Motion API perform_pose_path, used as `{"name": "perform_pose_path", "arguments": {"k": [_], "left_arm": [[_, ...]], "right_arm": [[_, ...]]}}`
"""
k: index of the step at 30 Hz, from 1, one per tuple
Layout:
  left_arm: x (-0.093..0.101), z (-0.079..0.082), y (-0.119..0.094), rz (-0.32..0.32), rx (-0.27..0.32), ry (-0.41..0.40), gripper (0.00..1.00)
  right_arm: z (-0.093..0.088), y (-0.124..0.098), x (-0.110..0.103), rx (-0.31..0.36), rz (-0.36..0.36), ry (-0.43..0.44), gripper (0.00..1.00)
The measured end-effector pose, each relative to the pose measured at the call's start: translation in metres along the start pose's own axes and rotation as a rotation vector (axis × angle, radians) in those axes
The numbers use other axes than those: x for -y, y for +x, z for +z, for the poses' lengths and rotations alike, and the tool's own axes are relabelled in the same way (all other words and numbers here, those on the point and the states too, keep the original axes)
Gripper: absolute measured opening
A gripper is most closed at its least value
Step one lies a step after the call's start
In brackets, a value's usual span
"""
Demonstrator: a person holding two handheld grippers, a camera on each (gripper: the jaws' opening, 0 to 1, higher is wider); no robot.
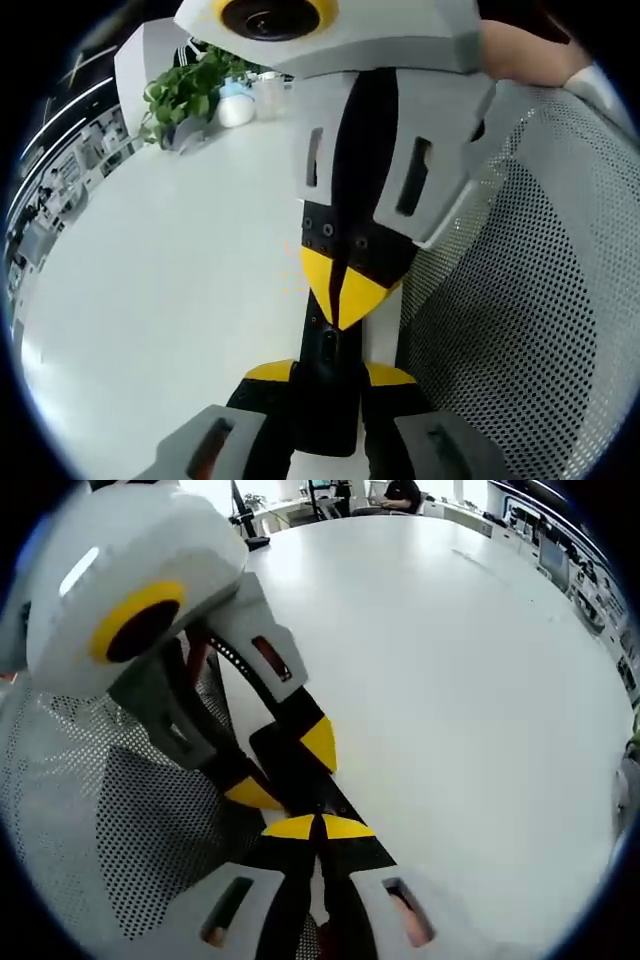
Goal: Press the specified remote control buttons in sequence, fully releasing each button before pressing the next.
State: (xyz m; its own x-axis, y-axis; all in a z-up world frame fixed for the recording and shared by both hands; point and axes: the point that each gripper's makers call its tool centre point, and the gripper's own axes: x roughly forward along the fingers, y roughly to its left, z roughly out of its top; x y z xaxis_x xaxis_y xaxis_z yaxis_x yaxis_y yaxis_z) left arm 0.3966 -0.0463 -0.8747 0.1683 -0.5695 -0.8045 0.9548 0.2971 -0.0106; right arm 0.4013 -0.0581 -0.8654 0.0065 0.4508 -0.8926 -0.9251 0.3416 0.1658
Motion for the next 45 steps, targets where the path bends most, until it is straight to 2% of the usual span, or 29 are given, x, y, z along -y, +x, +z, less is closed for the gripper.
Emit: {"name": "perform_pose_path", "arguments": {"k": [12, 18, 25, 45], "left_arm": [[-0.0003, 0.0006, 0.0001, 0.000, -0.002, -0.001, 0.25], [-0.0005, 0.0007, 0.0003, 0.002, 0.000, 0.000, 0.25], [-0.0004, 0.0009, 0.0001, 0.003, 0.004, -0.002, 0.25], [-0.0006, 0.0010, 0.0006, 0.002, 0.004, -0.001, 0.25]], "right_arm": [[-0.0010, 0.0005, -0.0019, -0.004, 0.001, -0.008, 0.00], [-0.0008, 0.0006, -0.0010, -0.011, 0.009, 0.016, 0.00], [-0.0022, 0.0001, -0.0017, -0.025, -0.013, -0.035, 0.00], [0.0002, 0.0001, 0.0009, -0.017, -0.021, -0.034, 0.00]]}}
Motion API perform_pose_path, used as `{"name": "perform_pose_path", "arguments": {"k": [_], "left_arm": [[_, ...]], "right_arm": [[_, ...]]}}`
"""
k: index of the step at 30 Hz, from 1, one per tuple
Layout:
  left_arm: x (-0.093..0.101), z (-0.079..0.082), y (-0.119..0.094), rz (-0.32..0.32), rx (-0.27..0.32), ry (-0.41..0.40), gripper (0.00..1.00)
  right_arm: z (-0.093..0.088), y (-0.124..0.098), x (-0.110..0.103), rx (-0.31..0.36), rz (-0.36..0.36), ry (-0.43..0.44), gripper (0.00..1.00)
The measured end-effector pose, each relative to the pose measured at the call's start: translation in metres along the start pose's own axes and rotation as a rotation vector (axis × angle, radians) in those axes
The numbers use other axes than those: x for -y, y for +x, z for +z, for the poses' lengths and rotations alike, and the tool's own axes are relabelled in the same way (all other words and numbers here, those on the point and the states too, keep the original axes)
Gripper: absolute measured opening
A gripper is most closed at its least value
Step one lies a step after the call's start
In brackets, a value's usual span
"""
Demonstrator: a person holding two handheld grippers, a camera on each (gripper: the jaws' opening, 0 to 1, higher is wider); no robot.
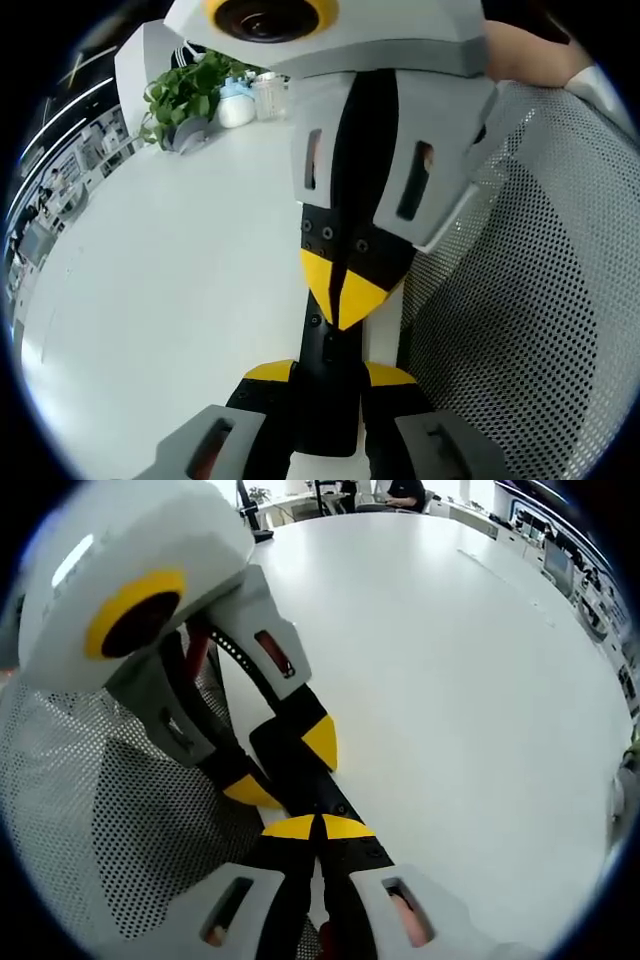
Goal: Press the specified remote control buttons in sequence, fully releasing each button before pressing the next.
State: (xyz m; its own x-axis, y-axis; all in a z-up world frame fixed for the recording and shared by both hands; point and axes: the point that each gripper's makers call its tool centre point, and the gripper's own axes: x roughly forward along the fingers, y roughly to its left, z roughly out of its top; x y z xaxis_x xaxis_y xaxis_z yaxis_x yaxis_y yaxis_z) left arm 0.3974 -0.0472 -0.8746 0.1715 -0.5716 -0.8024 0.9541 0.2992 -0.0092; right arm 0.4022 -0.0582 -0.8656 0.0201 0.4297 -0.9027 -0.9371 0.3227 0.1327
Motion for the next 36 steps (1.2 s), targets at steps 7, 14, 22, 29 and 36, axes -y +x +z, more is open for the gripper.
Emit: {"name": "perform_pose_path", "arguments": {"k": [7, 14, 22, 29, 36], "left_arm": [[-0.0002, 0.0002, 0.0000, 0.000, 0.005, -0.003, 0.25], [-0.0003, 0.0001, 0.0000, 0.000, 0.004, -0.003, 0.25], [-0.0003, 0.0001, 0.0001, 0.000, 0.004, -0.005, 0.25], [-0.0002, 0.0001, 0.0002, 0.001, 0.005, -0.006, 0.25], [-0.0001, 0.0003, -0.0001, 0.001, 0.008, -0.006, 0.25]], "right_arm": [[-0.0031, 0.0011, 0.0021, -0.017, -0.012, -0.016, 0.00], [-0.0010, 0.0003, 0.0029, 0.010, -0.006, 0.008, 0.00], [-0.0002, 0.0014, 0.0005, 0.006, -0.032, -0.075, 0.00], [-0.0001, 0.0005, 0.0017, 0.020, -0.022, -0.043, 0.00], [-0.0001, 0.0002, 0.0002, 0.006, -0.029, -0.055, 0.00]]}}
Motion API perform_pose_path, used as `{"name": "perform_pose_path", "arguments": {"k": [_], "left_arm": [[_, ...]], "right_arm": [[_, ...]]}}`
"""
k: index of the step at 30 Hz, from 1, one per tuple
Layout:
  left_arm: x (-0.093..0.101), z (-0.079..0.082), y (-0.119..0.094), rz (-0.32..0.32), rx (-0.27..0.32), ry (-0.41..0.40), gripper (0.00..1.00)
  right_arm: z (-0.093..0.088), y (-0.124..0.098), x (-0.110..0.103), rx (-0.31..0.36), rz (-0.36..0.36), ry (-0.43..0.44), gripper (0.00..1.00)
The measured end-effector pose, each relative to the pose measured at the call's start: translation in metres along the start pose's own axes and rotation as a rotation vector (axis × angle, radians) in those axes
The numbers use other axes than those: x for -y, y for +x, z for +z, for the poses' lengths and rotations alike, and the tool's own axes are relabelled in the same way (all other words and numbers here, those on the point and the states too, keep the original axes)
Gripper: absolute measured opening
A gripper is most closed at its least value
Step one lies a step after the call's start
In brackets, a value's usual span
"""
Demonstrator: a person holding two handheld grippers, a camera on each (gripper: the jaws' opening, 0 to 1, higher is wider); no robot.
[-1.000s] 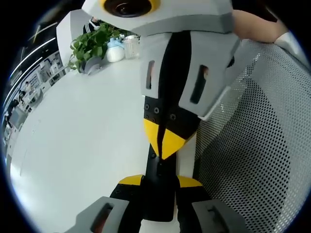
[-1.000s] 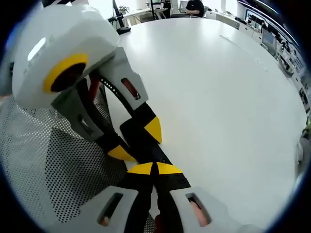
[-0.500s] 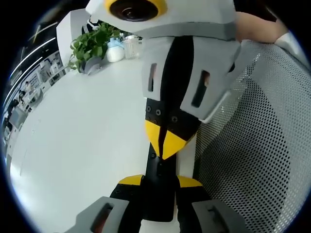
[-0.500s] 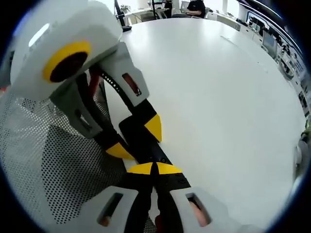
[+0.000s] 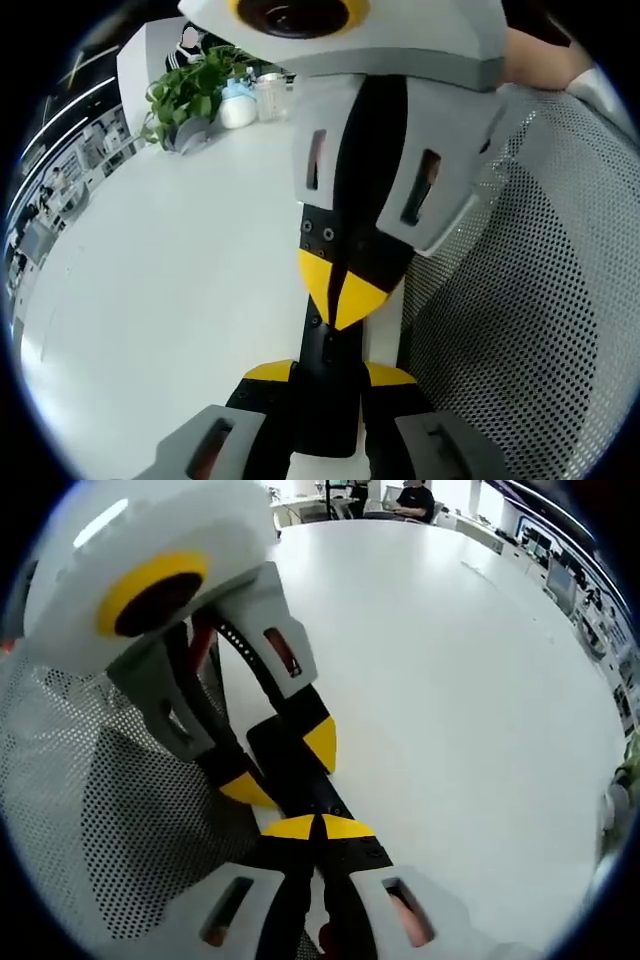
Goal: Press the specified remote control buttons in sequence, fully releasing each button before pressing the next.
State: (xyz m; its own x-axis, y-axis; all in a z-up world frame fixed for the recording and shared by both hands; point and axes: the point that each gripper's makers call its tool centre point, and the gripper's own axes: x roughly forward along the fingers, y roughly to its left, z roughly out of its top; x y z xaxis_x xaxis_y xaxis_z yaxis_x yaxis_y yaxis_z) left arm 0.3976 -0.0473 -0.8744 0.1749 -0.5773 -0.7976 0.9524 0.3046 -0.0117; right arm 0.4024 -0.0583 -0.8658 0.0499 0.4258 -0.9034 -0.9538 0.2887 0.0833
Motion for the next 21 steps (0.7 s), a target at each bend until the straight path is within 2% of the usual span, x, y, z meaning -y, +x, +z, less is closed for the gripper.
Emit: {"name": "perform_pose_path", "arguments": {"k": [17, 21], "left_arm": [[-0.0004, 0.0001, 0.0003, -0.001, -0.003, 0.003, 0.25], [-0.0003, 0.0001, 0.0003, -0.001, -0.001, 0.002, 0.25]], "right_arm": [[0.0002, -0.0002, 0.0010, 0.015, 0.006, -0.004, 0.00], [0.0002, -0.0003, 0.0014, 0.007, 0.016, 0.025, 0.00]]}}
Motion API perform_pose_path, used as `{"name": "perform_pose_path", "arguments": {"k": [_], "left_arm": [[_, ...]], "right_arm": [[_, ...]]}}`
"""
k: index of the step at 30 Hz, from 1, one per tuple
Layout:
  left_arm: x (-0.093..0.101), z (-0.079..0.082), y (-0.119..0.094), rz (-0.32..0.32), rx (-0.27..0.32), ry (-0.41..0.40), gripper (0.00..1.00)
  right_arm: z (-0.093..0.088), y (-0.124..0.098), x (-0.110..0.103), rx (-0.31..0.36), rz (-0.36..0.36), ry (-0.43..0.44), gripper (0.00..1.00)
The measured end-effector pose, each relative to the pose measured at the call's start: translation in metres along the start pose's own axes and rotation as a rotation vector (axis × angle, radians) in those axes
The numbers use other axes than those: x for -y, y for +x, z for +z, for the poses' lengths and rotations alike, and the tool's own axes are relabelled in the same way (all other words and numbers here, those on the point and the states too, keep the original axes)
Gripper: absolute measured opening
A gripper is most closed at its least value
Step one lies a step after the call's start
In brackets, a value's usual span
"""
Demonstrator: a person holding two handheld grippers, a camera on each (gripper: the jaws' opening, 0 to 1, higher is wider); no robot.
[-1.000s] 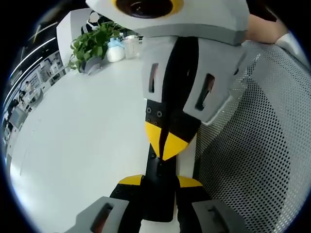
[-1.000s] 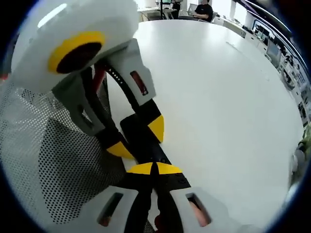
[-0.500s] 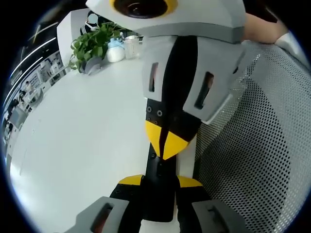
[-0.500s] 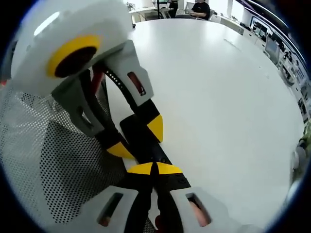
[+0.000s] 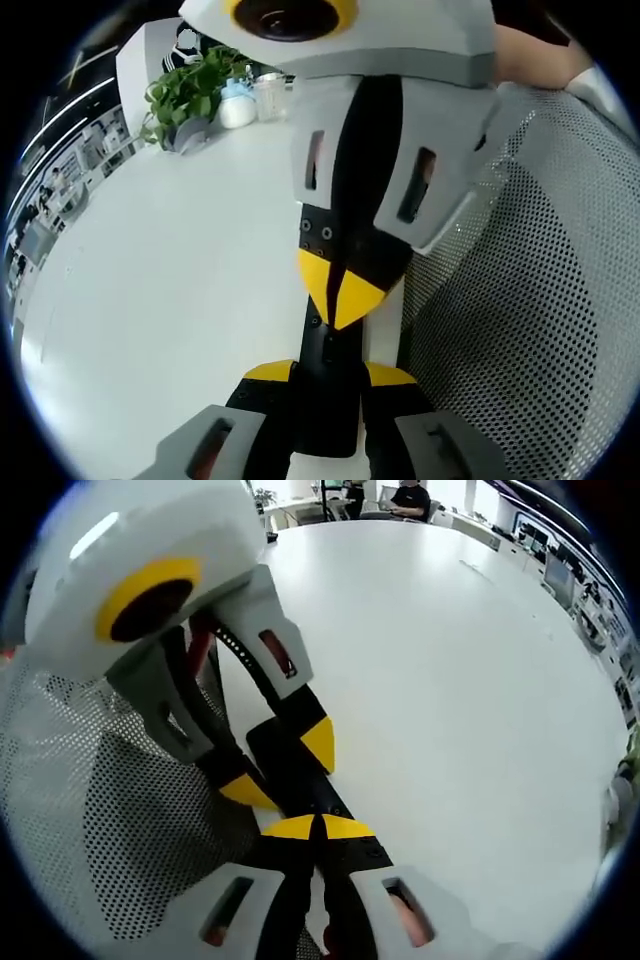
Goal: Press the specified remote control buttons in sequence, fully releasing each button before pressing the next.
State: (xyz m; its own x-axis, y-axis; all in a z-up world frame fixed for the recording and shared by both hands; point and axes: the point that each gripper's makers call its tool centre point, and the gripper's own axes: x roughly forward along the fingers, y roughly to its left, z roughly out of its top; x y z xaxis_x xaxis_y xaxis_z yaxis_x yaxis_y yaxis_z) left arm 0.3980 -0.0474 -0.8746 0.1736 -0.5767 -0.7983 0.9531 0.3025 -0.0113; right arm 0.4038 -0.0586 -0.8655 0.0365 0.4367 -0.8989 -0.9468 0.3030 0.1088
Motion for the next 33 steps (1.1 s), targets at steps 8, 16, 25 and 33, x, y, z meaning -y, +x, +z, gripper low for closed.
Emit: {"name": "perform_pose_path", "arguments": {"k": [8, 16, 25, 33], "left_arm": [[0.000, 0.000, 0.000, 0.000, 0.001, 0.000, 0.25], [0.000, 0.000, -0.001, 0.000, 0.001, 0.001, 0.25], [0.000, 0.000, 0.000, -0.001, 0.000, 0.002, 0.25], [0.000, 0.000, 0.000, -0.001, 0.000, 0.002, 0.25]], "right_arm": [[-0.001, -0.001, -0.002, -0.001, -0.004, -0.025, 0.00], [-0.003, -0.001, -0.004, -0.010, 0.011, -0.021, 0.00], [-0.005, 0.000, -0.010, -0.018, 0.045, -0.013, 0.00], [-0.006, 0.000, -0.011, -0.019, 0.050, -0.011, 0.00]]}}
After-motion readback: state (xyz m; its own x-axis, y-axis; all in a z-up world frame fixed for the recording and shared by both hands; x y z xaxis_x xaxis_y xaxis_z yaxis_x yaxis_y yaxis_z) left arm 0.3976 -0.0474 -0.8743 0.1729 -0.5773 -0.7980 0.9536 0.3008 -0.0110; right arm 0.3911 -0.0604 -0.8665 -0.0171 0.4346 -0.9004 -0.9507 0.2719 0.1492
